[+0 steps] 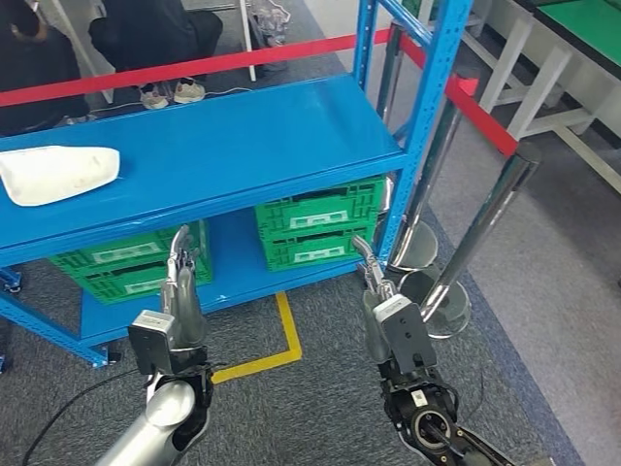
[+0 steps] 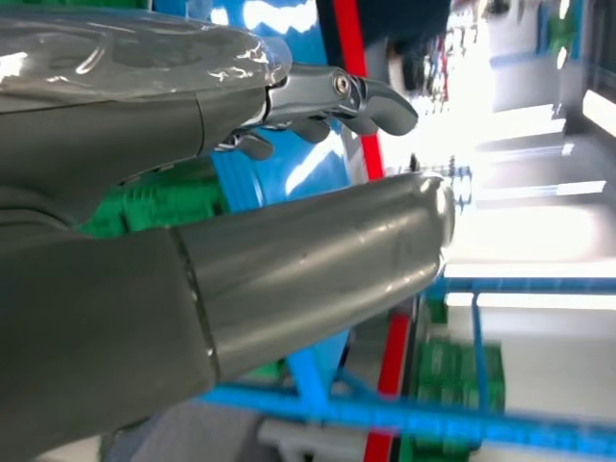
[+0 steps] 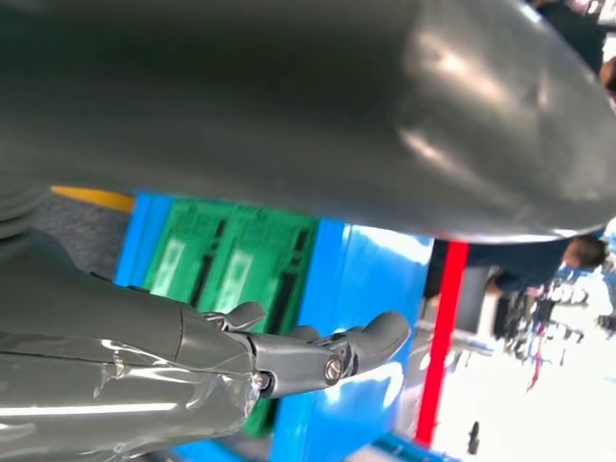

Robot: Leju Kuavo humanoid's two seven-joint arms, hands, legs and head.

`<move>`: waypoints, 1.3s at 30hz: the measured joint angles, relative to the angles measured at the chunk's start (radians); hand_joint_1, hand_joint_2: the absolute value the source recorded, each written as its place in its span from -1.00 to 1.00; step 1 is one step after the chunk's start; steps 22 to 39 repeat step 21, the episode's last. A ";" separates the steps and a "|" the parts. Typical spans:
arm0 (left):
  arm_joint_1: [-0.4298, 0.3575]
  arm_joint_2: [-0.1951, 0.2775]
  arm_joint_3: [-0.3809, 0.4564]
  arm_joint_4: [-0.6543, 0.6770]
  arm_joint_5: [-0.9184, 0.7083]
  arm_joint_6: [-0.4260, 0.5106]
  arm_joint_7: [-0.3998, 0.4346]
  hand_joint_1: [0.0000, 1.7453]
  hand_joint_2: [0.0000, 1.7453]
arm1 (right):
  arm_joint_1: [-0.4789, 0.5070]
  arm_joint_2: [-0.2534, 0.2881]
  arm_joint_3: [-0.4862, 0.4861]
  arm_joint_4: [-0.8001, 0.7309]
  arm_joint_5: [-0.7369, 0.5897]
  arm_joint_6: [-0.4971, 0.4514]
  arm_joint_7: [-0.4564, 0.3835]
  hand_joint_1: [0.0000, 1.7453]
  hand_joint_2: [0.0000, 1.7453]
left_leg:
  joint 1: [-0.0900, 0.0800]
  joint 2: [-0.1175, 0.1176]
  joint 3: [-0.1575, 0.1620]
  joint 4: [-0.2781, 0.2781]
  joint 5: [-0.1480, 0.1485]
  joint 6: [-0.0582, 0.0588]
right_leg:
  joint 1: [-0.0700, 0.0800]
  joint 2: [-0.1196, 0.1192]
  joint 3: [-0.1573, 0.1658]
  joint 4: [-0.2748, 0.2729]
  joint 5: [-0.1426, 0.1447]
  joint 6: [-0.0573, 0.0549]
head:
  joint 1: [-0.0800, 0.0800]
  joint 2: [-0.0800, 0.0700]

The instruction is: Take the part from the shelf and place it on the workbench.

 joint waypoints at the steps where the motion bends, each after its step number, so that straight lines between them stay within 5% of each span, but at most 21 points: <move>1: 0.000 0.000 0.000 0.000 0.000 0.000 -0.001 -1.00 -1.00 | 0.000 0.000 0.000 0.001 0.000 -0.001 -0.001 -1.00 -1.00 | 0.000 -0.009 0.001 0.000 -0.001 0.004 | -0.001 0.031 -0.032 0.069 -0.033 0.001 | 0.008 0.000; 3: 0.001 0.000 0.000 0.000 0.001 -0.001 -0.002 -1.00 -1.00 | 0.004 0.000 0.000 0.004 0.000 -0.003 -0.002 -1.00 -1.00 | -0.003 -0.033 0.002 0.000 -0.002 0.008 | 0.000 0.057 -0.103 0.209 -0.082 0.002 | 0.022 0.000; 5: 0.001 0.000 0.000 0.000 0.003 -0.001 -0.002 -1.00 -1.00 | 0.006 0.000 0.000 0.007 0.000 -0.004 -0.002 -1.00 -1.00 | -0.006 -0.061 0.006 0.001 -0.003 0.010 | 0.000 0.063 -0.121 0.227 -0.061 -0.001 | 0.029 0.000; 8: 0.001 0.000 0.000 0.000 0.007 -0.002 -0.002 -1.00 -1.00 | 0.006 0.000 0.000 0.009 0.000 -0.007 -0.002 -1.00 -1.00 | -0.008 -0.102 0.010 0.004 -0.006 0.005 | -0.002 0.114 -0.043 0.032 0.051 -0.015 | 0.039 0.000; 10: 0.000 -0.001 0.000 0.000 0.008 -0.002 -0.003 -1.00 -1.00 | 0.007 0.000 0.000 0.010 0.000 -0.008 -0.002 -1.00 -1.00 | -0.006 -0.126 0.003 0.008 -0.005 -0.003 | -0.004 0.153 -0.006 -0.048 0.074 -0.021 | 0.039 0.000; 12: 0.000 -0.001 0.000 0.000 0.009 -0.003 -0.004 -1.00 -1.00 | 0.007 0.000 0.000 0.010 0.000 -0.008 -0.002 -1.00 -1.00 | -0.003 -0.149 -0.006 0.008 0.001 -0.016 | -0.004 0.142 0.005 -0.060 0.071 -0.026 | 0.036 0.000; 13: 0.001 -0.001 0.000 0.000 0.009 -0.003 -0.004 -1.00 -1.00 | 0.006 0.001 -0.001 0.011 0.000 -0.009 -0.001 -1.00 -1.00 | -0.004 -0.141 -0.010 0.012 -0.001 -0.022 | -0.005 0.129 0.009 -0.064 0.074 -0.031 | 0.035 0.000; 15: -0.002 0.000 0.000 -0.001 0.010 -0.003 -0.005 -1.00 -1.00 | 0.005 0.002 -0.001 0.010 0.001 -0.010 -0.002 -1.00 -1.00 | -0.008 -0.088 -0.039 0.070 -0.034 -0.032 | -0.009 0.099 0.016 -0.074 0.078 -0.042 | 0.023 0.000; 17: -0.005 -0.001 0.000 -0.001 0.010 -0.004 -0.005 -1.00 -1.00 | 0.008 0.003 -0.001 0.011 0.001 -0.010 -0.002 -1.00 -1.00 | -0.006 -0.032 -0.109 0.203 -0.097 -0.039 | -0.007 0.069 0.017 -0.076 0.077 -0.048 | 0.006 0.000; 19: -0.003 -0.001 -0.001 -0.001 0.010 -0.005 -0.005 -1.00 -1.00 | 0.011 0.003 -0.001 0.012 0.001 -0.011 -0.001 -1.00 -1.00 | -0.001 -0.016 -0.166 0.306 -0.126 -0.045 | -0.006 0.038 0.016 -0.076 0.075 -0.049 | -0.002 0.000; 21: -0.001 0.000 -0.001 -0.001 0.010 -0.005 -0.005 -1.00 -1.00 | 0.011 0.003 -0.001 0.013 0.001 -0.011 -0.001 -1.00 -1.00 | 0.002 -0.010 -0.166 0.301 -0.106 -0.048 | -0.006 0.016 0.017 -0.076 0.073 -0.048 | -0.009 0.000; 39: -0.001 0.000 -0.001 -0.001 0.010 -0.005 -0.005 -1.00 -1.00 | 0.011 0.003 -0.001 0.013 0.001 -0.011 -0.001 -1.00 -1.00 | 0.002 -0.010 -0.166 0.301 -0.106 -0.048 | -0.006 0.016 0.017 -0.076 0.073 -0.048 | -0.009 0.000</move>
